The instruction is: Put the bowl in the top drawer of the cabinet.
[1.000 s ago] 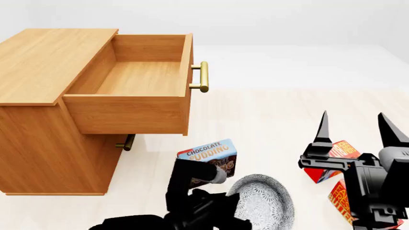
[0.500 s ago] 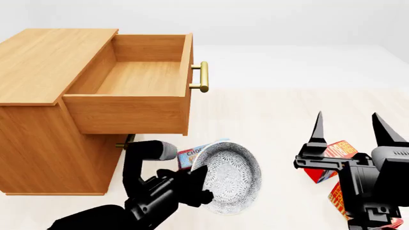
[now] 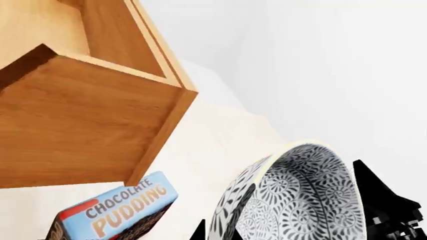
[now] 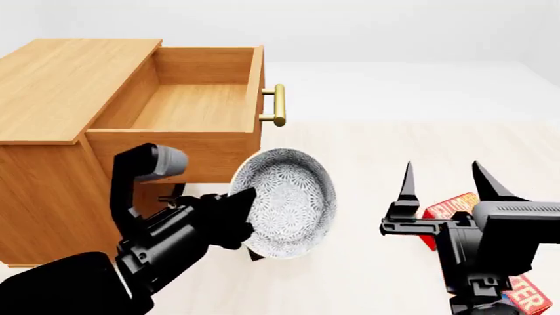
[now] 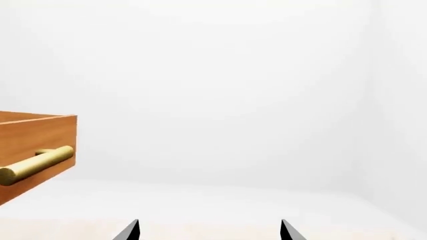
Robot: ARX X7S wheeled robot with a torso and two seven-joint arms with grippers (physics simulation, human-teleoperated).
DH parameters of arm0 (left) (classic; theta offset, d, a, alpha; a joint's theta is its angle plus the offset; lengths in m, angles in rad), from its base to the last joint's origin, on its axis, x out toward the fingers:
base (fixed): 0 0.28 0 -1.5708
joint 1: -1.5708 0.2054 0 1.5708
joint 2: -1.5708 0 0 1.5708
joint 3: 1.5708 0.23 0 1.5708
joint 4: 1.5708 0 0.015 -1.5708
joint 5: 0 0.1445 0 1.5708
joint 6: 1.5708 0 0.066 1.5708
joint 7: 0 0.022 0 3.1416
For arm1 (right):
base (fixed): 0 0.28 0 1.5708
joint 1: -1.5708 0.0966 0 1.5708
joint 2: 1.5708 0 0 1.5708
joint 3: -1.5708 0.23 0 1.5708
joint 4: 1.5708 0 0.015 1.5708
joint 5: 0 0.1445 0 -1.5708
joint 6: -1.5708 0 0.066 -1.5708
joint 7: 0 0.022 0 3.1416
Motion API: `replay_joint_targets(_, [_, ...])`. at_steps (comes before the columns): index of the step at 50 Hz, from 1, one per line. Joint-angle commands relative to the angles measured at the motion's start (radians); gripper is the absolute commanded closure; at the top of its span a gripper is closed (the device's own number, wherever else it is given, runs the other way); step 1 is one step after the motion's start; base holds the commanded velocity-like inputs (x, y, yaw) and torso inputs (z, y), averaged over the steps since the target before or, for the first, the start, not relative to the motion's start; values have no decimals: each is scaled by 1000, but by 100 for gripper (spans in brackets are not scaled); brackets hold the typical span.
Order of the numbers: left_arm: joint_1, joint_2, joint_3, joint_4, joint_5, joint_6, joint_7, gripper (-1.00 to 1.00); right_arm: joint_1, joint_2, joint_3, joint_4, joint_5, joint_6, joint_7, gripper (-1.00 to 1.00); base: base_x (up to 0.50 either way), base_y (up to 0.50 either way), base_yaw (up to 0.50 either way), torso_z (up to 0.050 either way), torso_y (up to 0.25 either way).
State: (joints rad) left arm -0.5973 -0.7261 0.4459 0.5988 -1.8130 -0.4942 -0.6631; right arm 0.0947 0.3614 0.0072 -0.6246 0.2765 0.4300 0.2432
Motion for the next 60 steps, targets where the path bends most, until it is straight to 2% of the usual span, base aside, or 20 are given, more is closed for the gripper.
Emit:
replay_joint_targets(1, [-85,-47,-56,40,-91,9,-45,100,1,-22,-45,79,-6,-56,-24,-100,0,0,0,0,0])
replay_joint_targets(10, [-226,-65,-84,30,-182,11,-121,100,-9,-19,-46,82,-1,-66,-27,-100,0,0,0,0,0])
replay_joint_targets(21, [-413,-31,-67,-50,-248,10,-228,100,-24,-1,-33,47,9,-44,-20,-100,0,0,0,0,0])
replay_joint_targets(32, [-629,64,18,-365,-186,-19,-291,100,-43,7,-4,17,33,-44,-14,-100,0,0,0,0,0])
replay_joint_targets(38, [-748,149,82,-579,-131,-26,-323,100,-48,6,-1,26,38,-56,-16,-100,0,0,0,0,0])
replay_joint_targets(45, [-842,227,137,-800,-55,-23,-294,100,-52,9,6,38,39,-66,-15,-100,0,0,0,0,1])
replay_joint_targets(60, [-948,401,245,-1342,101,26,-106,100,-83,16,23,67,41,-114,-27,-100,0,0,0,0,0])
